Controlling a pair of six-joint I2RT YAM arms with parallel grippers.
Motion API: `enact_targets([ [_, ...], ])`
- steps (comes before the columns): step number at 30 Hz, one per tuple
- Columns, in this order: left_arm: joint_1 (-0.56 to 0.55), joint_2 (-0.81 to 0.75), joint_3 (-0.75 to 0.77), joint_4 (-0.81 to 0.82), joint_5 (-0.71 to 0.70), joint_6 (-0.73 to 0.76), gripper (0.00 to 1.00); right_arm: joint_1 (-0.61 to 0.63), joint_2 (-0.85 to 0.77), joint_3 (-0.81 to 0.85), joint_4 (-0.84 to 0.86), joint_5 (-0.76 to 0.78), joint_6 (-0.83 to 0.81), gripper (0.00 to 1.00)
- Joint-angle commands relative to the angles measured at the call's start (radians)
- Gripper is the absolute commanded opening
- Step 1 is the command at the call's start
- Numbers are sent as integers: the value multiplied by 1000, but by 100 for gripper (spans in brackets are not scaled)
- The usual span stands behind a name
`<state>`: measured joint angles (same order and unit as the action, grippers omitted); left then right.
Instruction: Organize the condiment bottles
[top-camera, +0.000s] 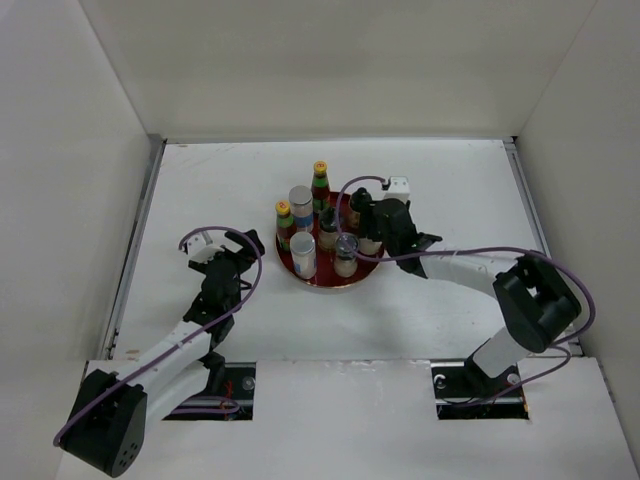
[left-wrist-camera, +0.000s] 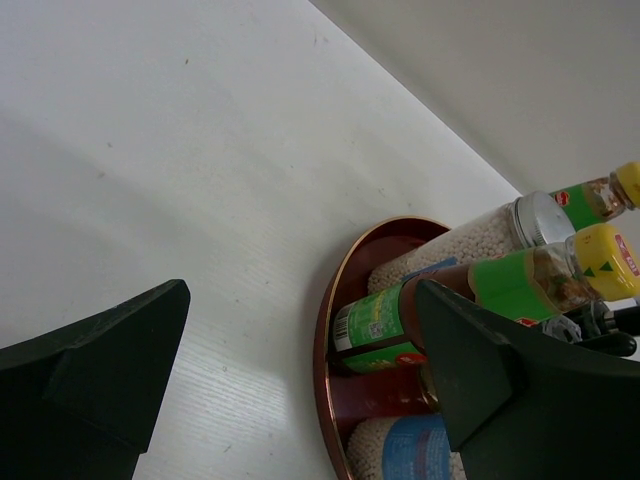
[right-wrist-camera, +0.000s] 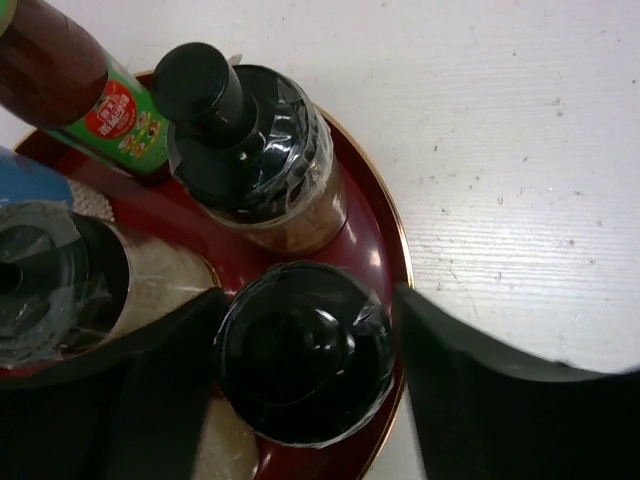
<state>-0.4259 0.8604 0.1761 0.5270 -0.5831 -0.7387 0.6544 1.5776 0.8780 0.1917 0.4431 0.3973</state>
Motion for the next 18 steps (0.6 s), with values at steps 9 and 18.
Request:
enact_targets([
  [9,9,46,26,-28,-44,5,100,9,-169,16,114,77,17,100],
  [18,9,146,114,-133,-52,-16,100,-101,-453,-193,138,181,69,100],
])
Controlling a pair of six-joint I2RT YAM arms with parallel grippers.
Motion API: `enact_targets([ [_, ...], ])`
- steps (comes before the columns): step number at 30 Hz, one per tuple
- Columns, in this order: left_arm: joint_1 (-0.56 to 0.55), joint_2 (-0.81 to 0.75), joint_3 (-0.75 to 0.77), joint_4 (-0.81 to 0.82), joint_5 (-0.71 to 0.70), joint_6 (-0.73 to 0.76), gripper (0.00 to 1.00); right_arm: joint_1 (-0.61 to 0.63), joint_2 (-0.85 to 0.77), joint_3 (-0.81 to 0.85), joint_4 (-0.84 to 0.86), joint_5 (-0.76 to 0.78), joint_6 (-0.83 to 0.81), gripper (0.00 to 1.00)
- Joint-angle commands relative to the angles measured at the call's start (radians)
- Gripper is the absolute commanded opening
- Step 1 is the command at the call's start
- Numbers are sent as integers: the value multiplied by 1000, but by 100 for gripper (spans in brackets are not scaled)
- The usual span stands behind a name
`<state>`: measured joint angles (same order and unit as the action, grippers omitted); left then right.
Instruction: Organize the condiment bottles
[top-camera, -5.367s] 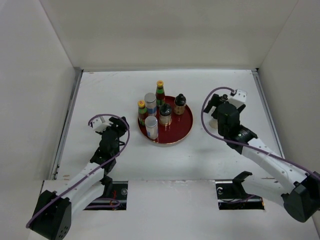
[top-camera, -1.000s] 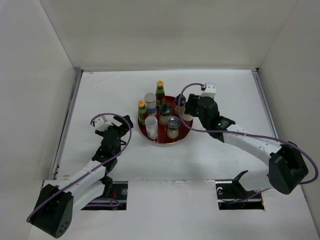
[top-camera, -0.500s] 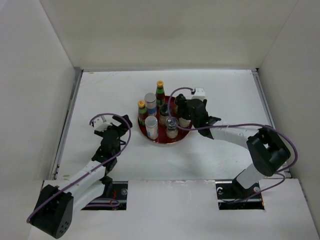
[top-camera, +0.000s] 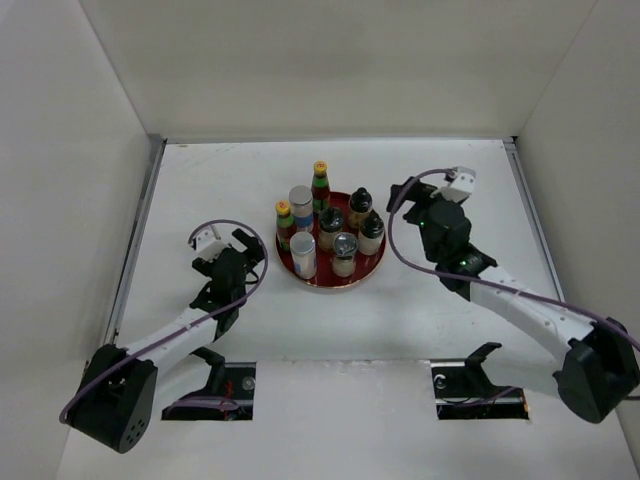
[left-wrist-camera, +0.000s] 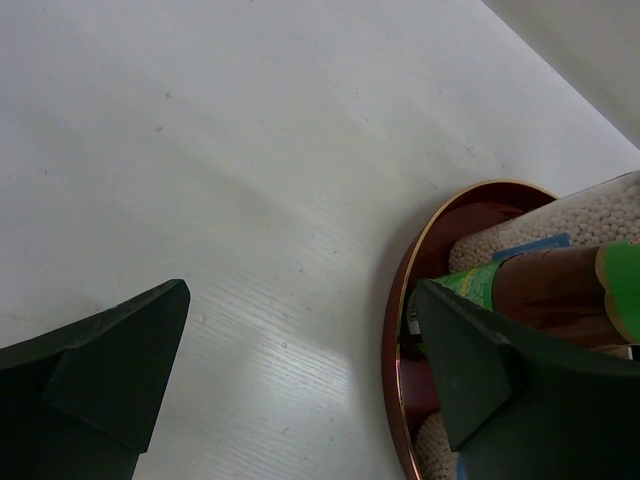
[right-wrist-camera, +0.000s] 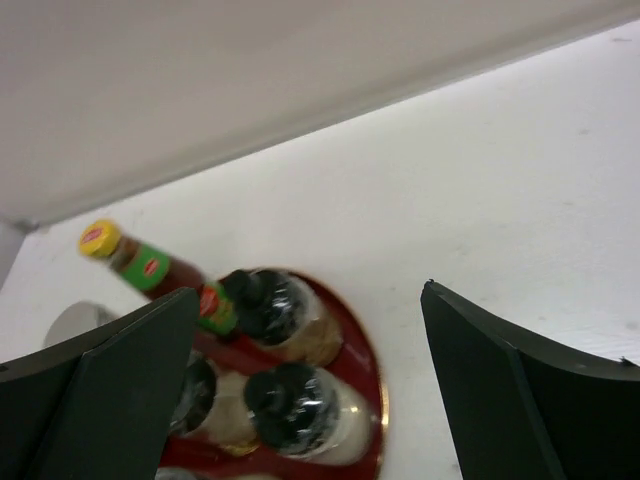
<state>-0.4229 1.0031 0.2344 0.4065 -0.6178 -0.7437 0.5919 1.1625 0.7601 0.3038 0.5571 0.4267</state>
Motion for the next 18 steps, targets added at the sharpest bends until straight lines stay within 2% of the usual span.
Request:
enact_targets([
  [1,8,2,62,-21,-17,-11,100,-51,-62,-111,27,70,59,100],
  [8,-7,-14,94,-70,-42,-5,100,-126,-132,-298,102,63,194,100],
  [18,-50,-27,149,-139,-79,39,100,-100,-43,-277,146,11,173,100],
])
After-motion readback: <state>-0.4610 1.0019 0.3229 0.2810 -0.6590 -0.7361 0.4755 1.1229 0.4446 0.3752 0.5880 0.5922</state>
